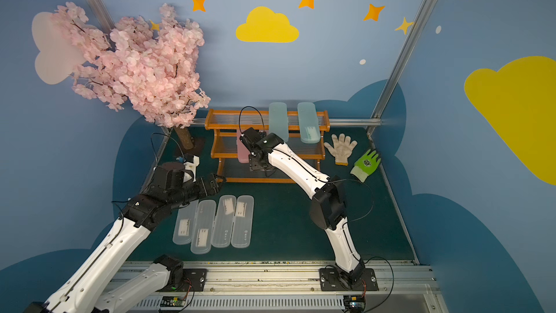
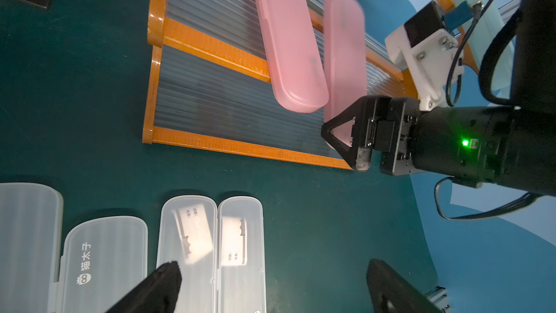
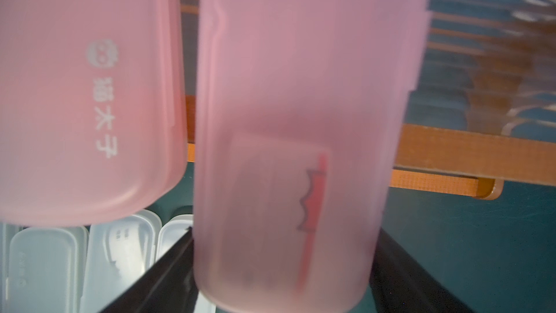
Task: Place the pencil cases on the shelf according to color
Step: Place the pencil case on the shelf.
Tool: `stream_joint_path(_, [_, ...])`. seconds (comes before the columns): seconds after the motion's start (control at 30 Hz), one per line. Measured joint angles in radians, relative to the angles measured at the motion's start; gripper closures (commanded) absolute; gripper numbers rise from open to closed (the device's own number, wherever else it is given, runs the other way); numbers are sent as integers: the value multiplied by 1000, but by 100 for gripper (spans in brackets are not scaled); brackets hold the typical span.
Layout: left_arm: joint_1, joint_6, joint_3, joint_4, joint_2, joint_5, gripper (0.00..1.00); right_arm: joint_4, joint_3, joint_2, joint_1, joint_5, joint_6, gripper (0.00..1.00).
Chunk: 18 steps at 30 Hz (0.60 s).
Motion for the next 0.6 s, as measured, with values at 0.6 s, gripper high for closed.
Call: stream_joint_path(0.6, [11, -1, -11, -24, -76, 14, 0, -37, -19, -97, 68, 39, 9, 8])
